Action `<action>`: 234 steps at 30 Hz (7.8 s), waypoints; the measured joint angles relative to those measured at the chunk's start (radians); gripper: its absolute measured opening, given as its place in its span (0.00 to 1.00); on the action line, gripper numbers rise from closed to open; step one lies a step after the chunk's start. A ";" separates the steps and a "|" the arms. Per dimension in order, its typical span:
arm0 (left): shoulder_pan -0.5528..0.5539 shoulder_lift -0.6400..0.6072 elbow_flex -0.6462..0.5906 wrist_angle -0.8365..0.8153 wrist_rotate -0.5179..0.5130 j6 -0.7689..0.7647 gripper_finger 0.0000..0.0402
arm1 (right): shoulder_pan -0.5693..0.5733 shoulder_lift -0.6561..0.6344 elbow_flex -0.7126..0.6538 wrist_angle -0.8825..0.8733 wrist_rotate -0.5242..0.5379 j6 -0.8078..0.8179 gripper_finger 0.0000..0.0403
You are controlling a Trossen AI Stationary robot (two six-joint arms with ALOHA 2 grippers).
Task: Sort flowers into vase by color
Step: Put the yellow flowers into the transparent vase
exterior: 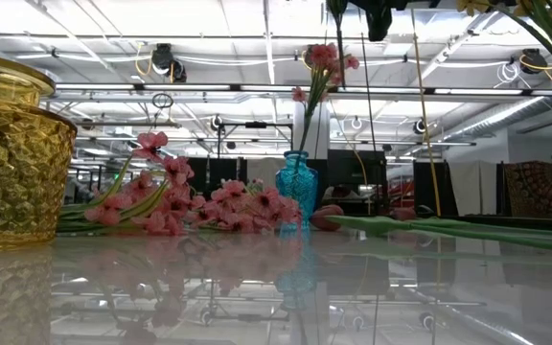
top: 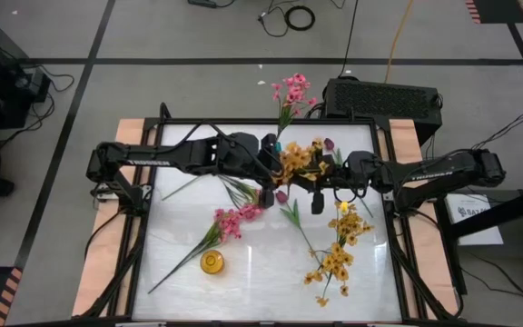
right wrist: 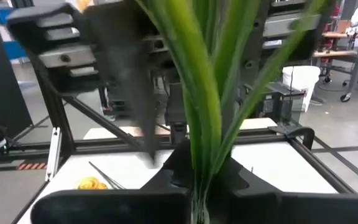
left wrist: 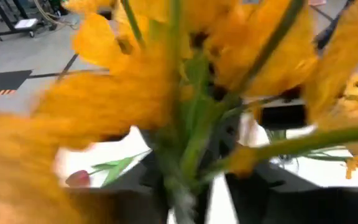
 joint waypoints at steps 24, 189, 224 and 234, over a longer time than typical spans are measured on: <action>-0.178 0.056 0.000 0.088 -0.350 -0.157 0.72 | 0.092 -0.329 0.000 -0.205 -0.099 -0.083 0.00; -0.304 0.126 0.000 -0.206 -0.532 -0.340 0.64 | 1.190 -0.418 0.054 -0.619 0.704 0.106 0.01; -0.270 0.127 0.000 -0.201 -0.542 -0.333 0.64 | 1.258 -0.270 -0.245 -0.333 1.090 0.248 0.02; -0.270 0.127 0.000 -0.186 -0.542 -0.332 0.64 | 1.238 -0.191 -0.245 -0.339 1.161 0.330 0.09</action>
